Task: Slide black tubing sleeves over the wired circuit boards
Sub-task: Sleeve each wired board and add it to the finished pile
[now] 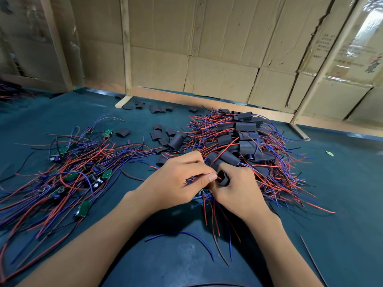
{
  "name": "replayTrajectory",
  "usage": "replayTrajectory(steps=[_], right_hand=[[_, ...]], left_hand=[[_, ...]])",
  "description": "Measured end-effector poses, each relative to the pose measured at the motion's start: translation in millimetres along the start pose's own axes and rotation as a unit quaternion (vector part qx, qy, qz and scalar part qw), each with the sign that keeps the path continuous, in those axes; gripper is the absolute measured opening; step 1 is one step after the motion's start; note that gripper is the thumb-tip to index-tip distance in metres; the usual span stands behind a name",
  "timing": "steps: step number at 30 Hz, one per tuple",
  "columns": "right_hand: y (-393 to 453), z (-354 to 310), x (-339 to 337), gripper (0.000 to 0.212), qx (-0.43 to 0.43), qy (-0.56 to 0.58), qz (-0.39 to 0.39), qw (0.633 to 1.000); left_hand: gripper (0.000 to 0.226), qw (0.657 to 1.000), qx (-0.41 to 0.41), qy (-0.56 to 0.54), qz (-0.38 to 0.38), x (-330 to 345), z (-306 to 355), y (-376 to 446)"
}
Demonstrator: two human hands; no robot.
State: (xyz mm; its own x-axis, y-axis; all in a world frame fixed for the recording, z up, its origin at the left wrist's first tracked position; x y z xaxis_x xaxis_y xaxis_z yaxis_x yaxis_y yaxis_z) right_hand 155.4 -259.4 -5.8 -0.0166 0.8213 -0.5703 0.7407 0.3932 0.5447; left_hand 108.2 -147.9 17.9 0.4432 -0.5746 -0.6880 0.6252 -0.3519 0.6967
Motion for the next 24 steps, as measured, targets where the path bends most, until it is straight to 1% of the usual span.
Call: replayTrajectory(steps=[3,5,6,8,10,12,13,14,16,18,20,21,22,24], right_hand=[[-1,1,3,0.024,0.014,0.009,-0.004,1.000],[-1,0,4,0.021,0.023,0.026,-0.011,0.999],[0,0,5,0.025,0.030,0.040,-0.018,0.999],[-1,0,8,0.042,0.044,0.072,-0.036,0.996],[-3,1,15,0.065,0.061,0.102,-0.069,0.990],[-4,2,23,0.087,0.073,0.112,-0.102,0.986],[-4,1,27,0.094,0.067,0.118,-0.109,0.985],[-5,-1,28,0.096,0.062,0.130,-0.107,0.984],[-4,0,27,0.092,0.071,0.167,-0.076,0.980],[-3,3,23,0.086,0.084,0.209,-0.030,0.974],[-1,2,16,0.079,0.085,0.278,0.009,0.957],[0,2,13,0.074,0.087,0.331,0.021,0.939],[1,3,12,0.068,0.092,0.394,0.028,0.914],[3,6,14,0.056,0.115,0.504,0.037,0.855]], left_hand=[[0.019,0.999,-0.005,0.034,-0.016,2,-1,1],[0.028,0.998,-0.016,0.059,-0.035,4,-3,2],[0.035,0.996,-0.018,0.068,-0.048,5,-3,3],[0.049,0.994,-0.021,0.065,-0.087,12,-2,3],[0.061,0.990,-0.027,0.043,-0.129,20,-3,0],[0.068,0.988,-0.023,0.039,-0.148,24,-3,-3],[0.068,0.988,-0.020,0.035,-0.148,24,-2,-4],[0.067,0.989,-0.020,0.023,-0.143,24,-1,-4],[0.059,0.994,-0.026,-0.009,-0.108,20,0,-1],[0.045,0.999,-0.023,-0.018,-0.043,8,-1,3],[0.032,1.000,-0.016,0.001,0.019,-5,-4,3],[0.029,0.999,-0.017,0.007,0.041,-10,-7,3],[0.027,0.998,-0.021,0.008,0.059,-14,-10,2],[0.027,0.995,-0.042,0.002,0.088,-20,-17,0]])
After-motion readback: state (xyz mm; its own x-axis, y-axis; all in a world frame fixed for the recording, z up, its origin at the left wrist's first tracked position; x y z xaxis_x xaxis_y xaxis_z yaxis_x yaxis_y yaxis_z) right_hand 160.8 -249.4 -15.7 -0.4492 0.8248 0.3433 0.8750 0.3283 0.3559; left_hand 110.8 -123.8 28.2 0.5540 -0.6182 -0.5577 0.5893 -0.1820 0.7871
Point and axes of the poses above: each hand's wrist, its own y-axis towards the middle knuckle, its own x-axis out of the palm, z = x × y, the point moved 10 cm from there along y, towards the middle knuckle, and after that the axes turned 14 degrees about y, right-handed, at the moved point
